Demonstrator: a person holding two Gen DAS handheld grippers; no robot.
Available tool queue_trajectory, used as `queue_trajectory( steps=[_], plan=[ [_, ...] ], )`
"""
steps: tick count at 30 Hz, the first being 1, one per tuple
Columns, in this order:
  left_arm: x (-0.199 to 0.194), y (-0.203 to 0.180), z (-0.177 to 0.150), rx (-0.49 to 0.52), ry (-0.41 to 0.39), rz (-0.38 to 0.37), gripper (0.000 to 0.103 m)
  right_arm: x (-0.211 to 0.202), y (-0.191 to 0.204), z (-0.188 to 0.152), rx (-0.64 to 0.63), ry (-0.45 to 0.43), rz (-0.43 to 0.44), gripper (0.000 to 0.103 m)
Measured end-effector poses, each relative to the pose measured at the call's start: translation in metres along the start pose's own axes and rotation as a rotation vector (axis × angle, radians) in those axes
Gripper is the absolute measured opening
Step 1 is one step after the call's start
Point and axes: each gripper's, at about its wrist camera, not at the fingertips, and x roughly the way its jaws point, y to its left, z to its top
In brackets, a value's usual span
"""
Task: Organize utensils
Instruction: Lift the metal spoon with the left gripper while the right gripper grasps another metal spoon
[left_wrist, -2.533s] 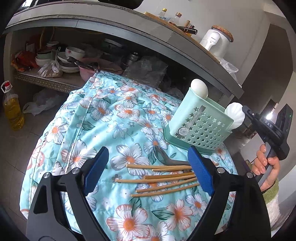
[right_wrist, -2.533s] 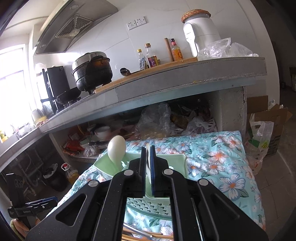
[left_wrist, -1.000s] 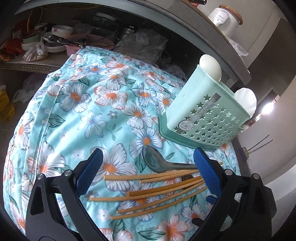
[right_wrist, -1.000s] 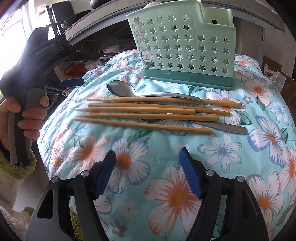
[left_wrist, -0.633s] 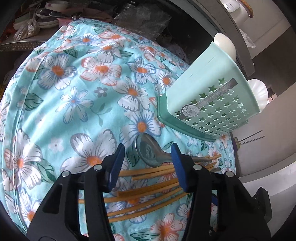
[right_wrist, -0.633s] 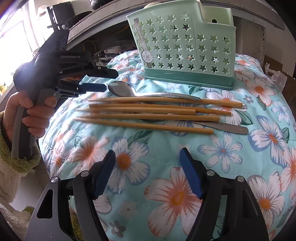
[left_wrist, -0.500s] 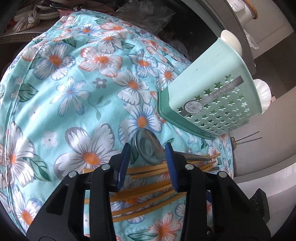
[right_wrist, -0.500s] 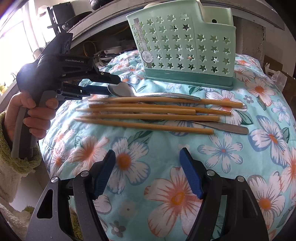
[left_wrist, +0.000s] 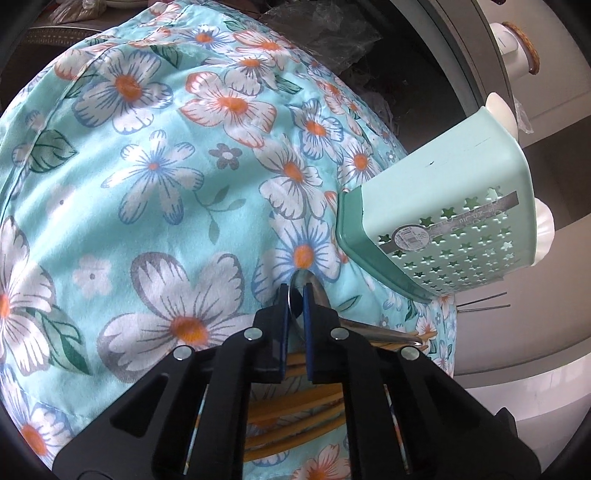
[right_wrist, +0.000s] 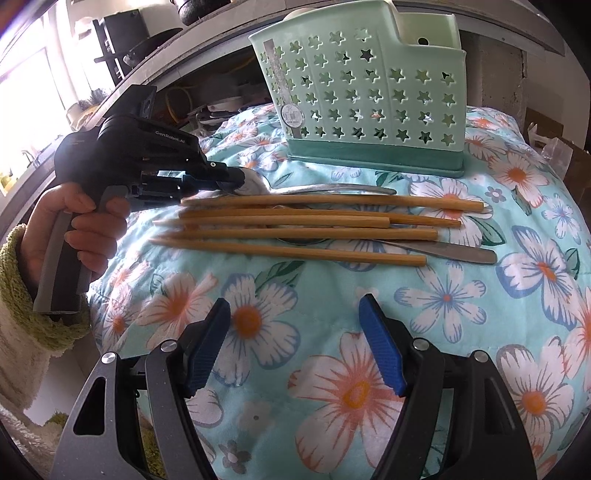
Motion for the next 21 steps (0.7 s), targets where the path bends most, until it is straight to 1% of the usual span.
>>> queue_trajectory(
  steps=[7, 14, 20, 21],
  plan=[
    [-0.021, 0.006, 0.002, -0.041, -0.065, -0.035, 0.002, -0.001, -0.001, -0.001, 0.003, -0.006, 0.004, 0.07],
    [-0.051, 0.002, -0.001, -0.041, -0.145, -0.066, 0.001, -0.001, -0.001, -0.001, 0.006, -0.007, 0.002, 0.07],
    [-0.073, 0.003, -0.008, -0.049, -0.199, -0.122, 0.001, -0.002, 0.0, -0.001, 0.01, -0.01, -0.006, 0.07],
    [-0.071, 0.001, -0.008, -0.052, -0.208, -0.131, 0.001, -0.003, 0.001, -0.001, 0.011, -0.01, -0.008, 0.07]
  ],
)
